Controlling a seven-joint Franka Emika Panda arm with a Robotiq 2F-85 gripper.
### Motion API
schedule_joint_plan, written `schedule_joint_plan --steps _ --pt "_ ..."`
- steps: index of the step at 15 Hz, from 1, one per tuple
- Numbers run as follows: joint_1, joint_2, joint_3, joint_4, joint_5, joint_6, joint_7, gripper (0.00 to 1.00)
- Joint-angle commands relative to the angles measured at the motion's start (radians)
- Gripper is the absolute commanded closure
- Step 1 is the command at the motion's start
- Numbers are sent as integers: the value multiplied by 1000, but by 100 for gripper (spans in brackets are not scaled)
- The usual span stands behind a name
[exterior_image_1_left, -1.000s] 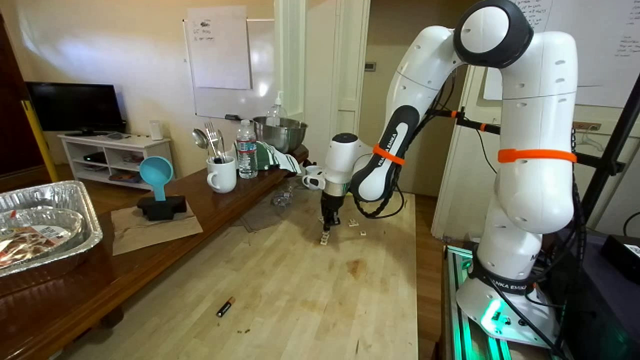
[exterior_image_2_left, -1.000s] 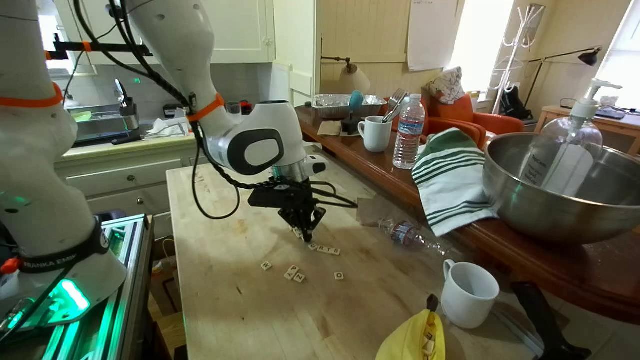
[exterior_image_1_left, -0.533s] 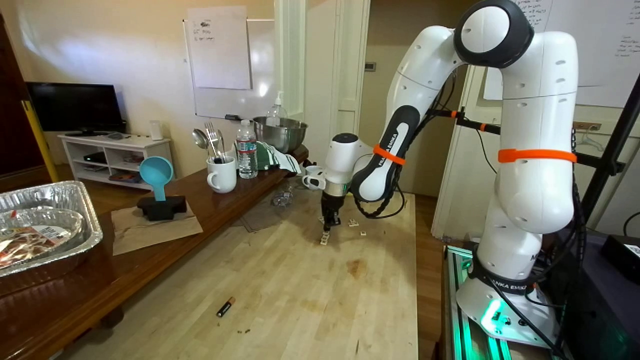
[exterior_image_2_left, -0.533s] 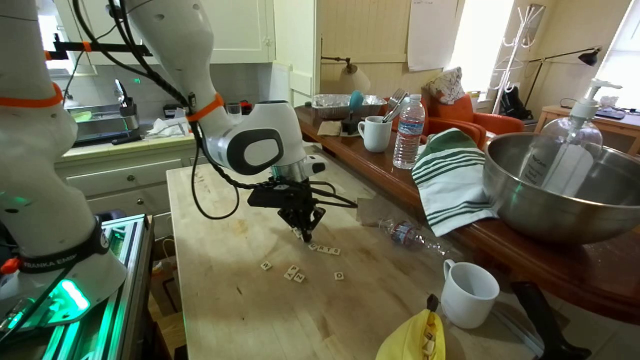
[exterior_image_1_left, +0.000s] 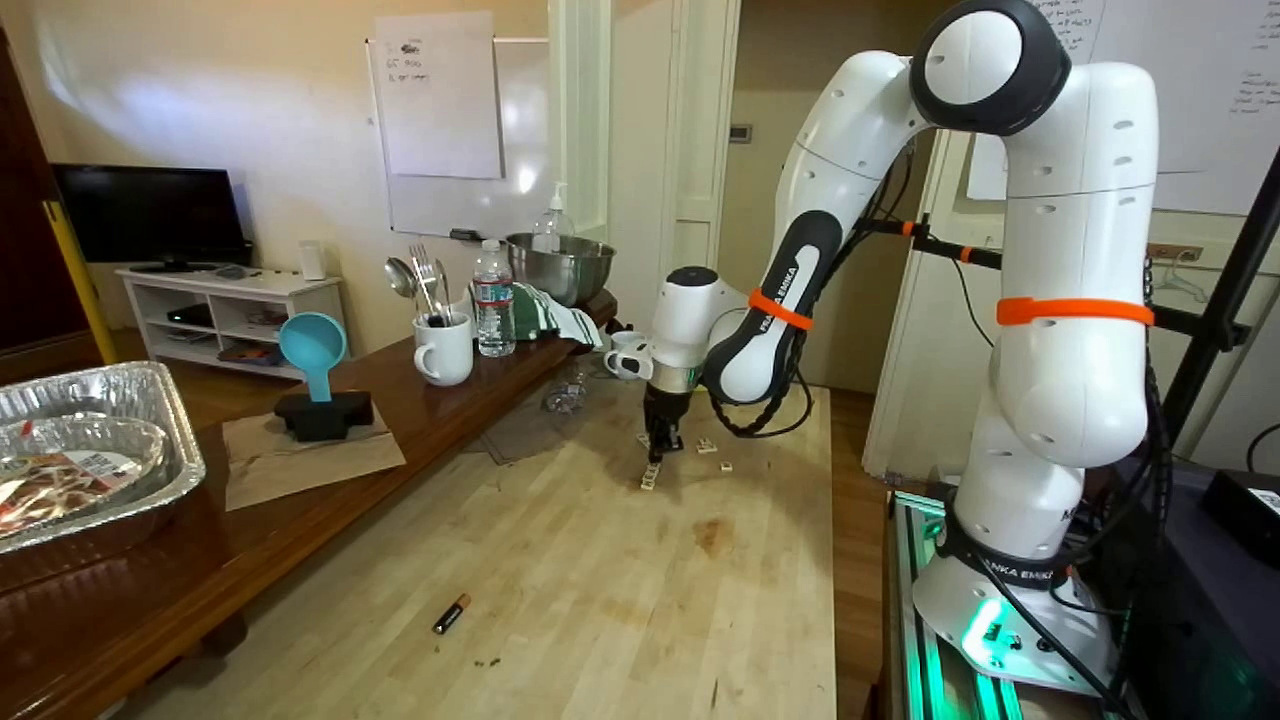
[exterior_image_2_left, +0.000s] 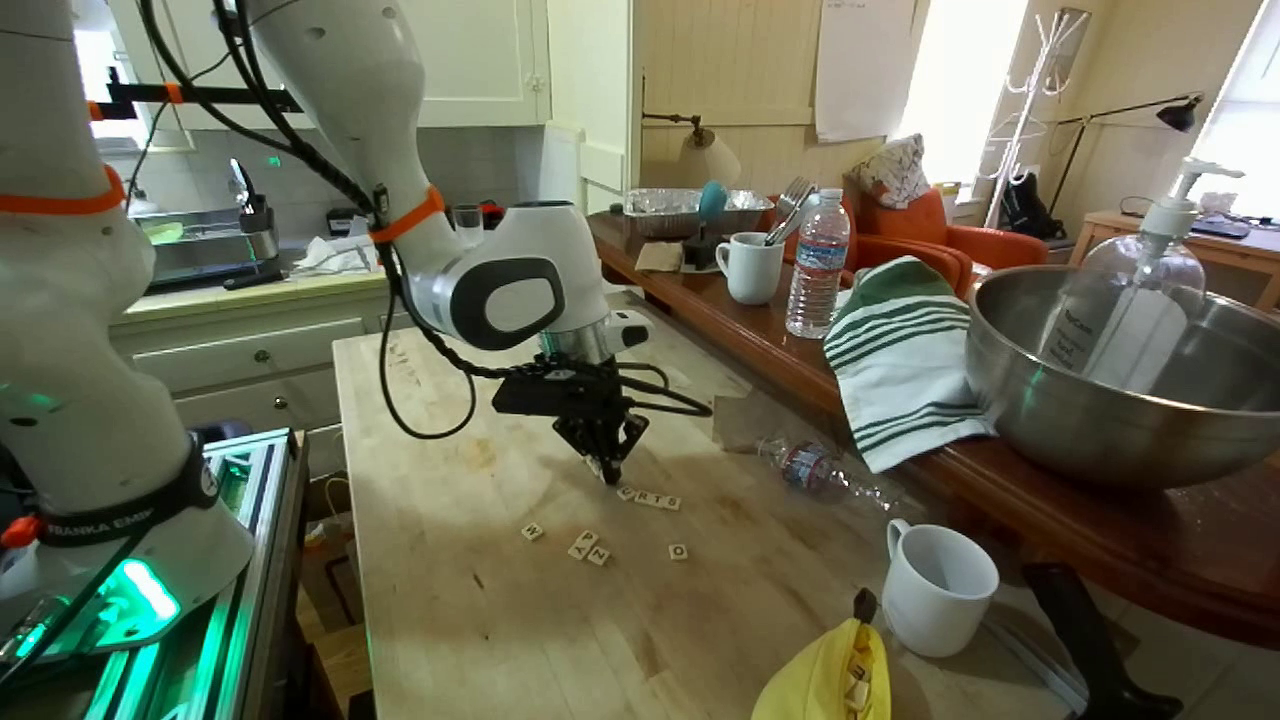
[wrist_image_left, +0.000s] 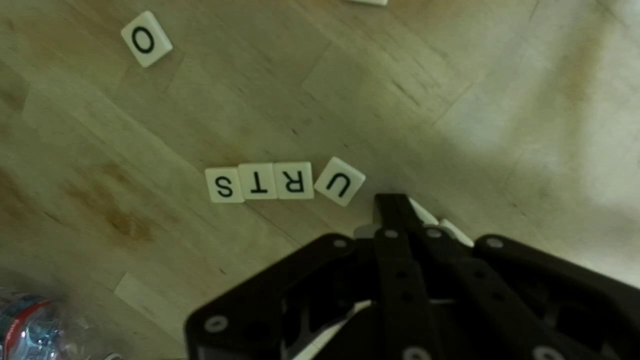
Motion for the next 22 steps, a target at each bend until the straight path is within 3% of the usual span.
schedule_joint_plan --steps 1,12,22 --pt "2 -9 -10 -31 -14 22 20 100" --pt "-22 -68 4 -62 50 29 5 100" --pt "-43 -8 -8 -9 84 28 20 100"
